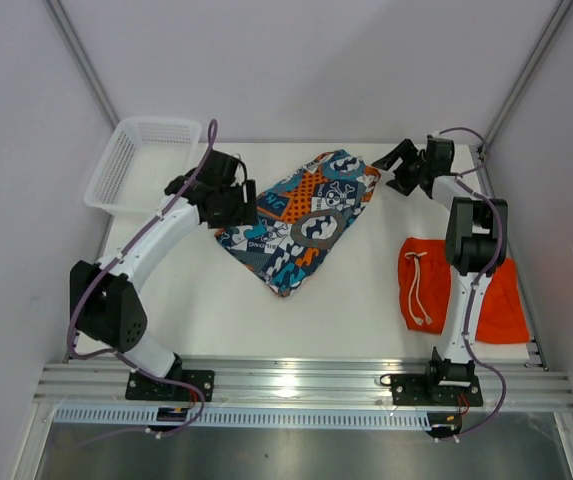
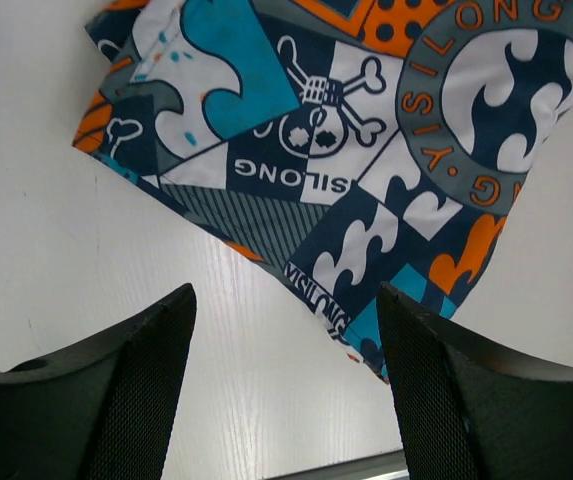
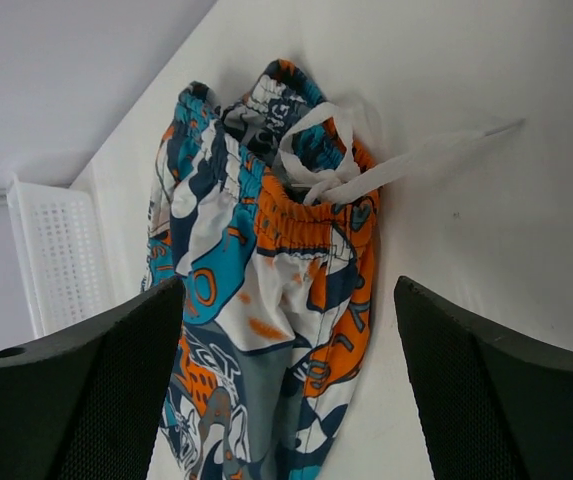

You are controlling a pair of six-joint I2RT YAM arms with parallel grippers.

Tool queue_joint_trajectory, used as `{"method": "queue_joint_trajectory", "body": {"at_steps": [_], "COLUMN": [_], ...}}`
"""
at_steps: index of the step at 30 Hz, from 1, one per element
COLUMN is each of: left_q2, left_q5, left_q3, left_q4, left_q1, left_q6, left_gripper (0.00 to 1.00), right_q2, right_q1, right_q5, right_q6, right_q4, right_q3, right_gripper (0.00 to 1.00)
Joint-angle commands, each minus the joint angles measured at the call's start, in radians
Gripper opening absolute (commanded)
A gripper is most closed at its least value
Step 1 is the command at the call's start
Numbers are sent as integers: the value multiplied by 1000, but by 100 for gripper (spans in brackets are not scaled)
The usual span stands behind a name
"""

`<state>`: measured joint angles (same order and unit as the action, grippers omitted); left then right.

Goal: Fold and stack the shorts
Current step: Fold the shorts

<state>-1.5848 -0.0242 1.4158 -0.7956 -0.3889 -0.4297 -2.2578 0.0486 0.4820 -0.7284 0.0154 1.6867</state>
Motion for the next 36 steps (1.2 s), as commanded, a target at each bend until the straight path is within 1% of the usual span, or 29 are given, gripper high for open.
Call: {"method": "queue_joint_trajectory", "body": {"at_steps": [1,4,9,13,15,16,18,19,21,22,24,25,26,27,29,30,31,32,35,36], "left_q2": [65,85,129,166,180,186,190,189,184,181,177,175,177,178,177,175,164,154,96,76], "left_q5": [-28,-43,-42,-40,-39,-33,-14,-17,-22,-17,-14,-17,-20,-29,-46,-58,-94,-114,-178,-186], "left_q3": [-49,-61,-133,-169,-202,-213,-232,-230,-236,-236,-236,-236,-241,-244,-245,-241,-233,-215,-158,-102], "left_q4": [45,35,48,71,88,111,122,128,136,144,147,150,153,154,154,150,133,127,87,78], "left_q1": [-22,-38,-53,-70,-76,-82,-94,-100,-122,-129,-143,-157,-162,-166,-166,-166,-166,-166,-165,-162], "left_q6": [-21,-18,-27,-37,-46,-49,-49,-46,-32,-24,-6,-1,5,6,6,5,5,3,8,2], "left_gripper": [75,75,75,75,75,75,75,75,75,75,75,75,75,75,75,75,75,75,75,75], "right_q2": [-40,-72,-121,-166,-193,-200,-204,-200,-181,-149,-97,-67,10,99,206,261,311,396,495,545], "right_q1": [-7,-12,-29,-39,-44,-46,-46,-46,-46,-74,-72,-70,-69,-69,-76,-87,-99,-142,-229,-292], "right_q5": [55,61,47,43,53,55,56,58,50,37,17,-20,-43,-89,-163,-196,-218,-279,-350,-390], "right_q6": [4,4,11,6,-11,-16,-22,-22,-17,-17,-31,-34,-37,-40,-43,-49,-36,-26,-3,-11], "right_q4": [-119,-135,-143,-158,-181,-189,-195,-204,-215,-235,-281,-325,-344,-386,-422,-443,-465,-441,-365,-347], "right_q3": [-1,17,53,88,96,105,103,96,71,24,-56,-102,-208,-266,-400,-549,-612,-698,-807,-868], "right_gripper": [87,88,89,88,86,79,71,62,48,28,10,0,0,0,0,0,0,0,0,0]}}
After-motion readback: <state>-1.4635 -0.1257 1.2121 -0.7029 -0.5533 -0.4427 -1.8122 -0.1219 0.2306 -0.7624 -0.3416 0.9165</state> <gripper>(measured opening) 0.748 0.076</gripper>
